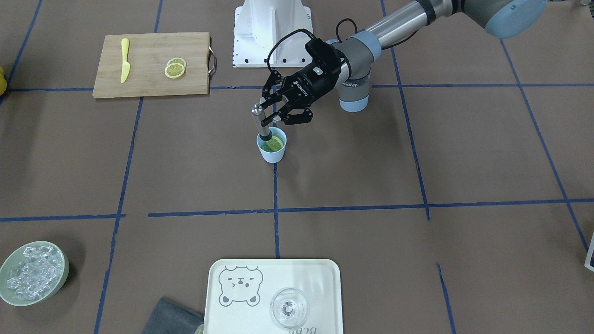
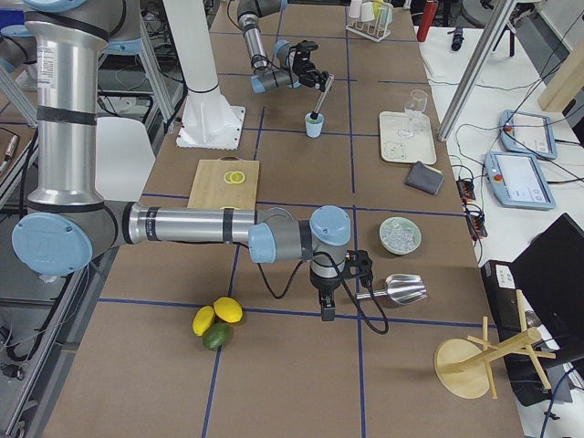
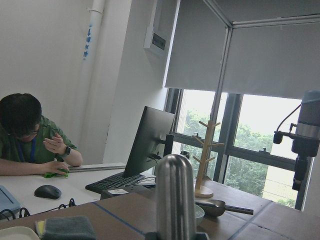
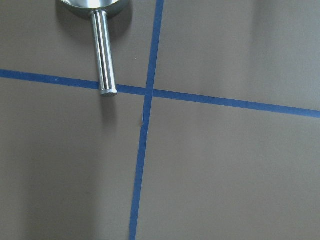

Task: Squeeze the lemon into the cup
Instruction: 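Press the muddler down on the lemon slice inside the cup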

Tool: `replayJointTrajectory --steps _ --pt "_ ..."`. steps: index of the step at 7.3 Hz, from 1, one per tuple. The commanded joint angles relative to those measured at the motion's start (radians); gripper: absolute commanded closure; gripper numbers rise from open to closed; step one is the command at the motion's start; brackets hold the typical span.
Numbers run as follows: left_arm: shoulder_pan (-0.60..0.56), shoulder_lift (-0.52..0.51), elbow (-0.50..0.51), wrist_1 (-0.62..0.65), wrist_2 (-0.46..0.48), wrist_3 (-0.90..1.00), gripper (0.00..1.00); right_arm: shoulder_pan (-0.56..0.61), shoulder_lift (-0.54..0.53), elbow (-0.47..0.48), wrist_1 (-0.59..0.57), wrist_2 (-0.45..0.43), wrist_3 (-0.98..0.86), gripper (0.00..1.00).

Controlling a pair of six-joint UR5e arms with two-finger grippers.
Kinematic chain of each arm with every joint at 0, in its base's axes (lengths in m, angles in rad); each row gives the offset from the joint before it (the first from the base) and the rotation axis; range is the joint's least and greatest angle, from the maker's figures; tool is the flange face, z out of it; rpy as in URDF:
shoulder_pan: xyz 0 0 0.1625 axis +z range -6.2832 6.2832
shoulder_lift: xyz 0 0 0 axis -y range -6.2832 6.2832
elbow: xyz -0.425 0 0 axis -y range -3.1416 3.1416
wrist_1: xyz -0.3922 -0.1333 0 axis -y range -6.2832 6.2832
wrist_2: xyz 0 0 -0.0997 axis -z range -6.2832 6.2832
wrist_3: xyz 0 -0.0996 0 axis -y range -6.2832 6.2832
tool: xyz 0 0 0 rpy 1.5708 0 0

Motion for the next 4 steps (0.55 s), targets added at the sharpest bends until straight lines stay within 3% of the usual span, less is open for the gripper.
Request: replayJointTrajectory --steps 1,4 --pt "-0.001 -0.001 0.004 0.0 0.003 0.003 1.0 0.0 0.0 0.0 0.0 0.0 -0.001 0.0" --pt "-0.001 0.002 0.014 0.0 0.004 0.016 1.0 0.0 0.0 0.0 0.0 -0.002 -0.001 0.0"
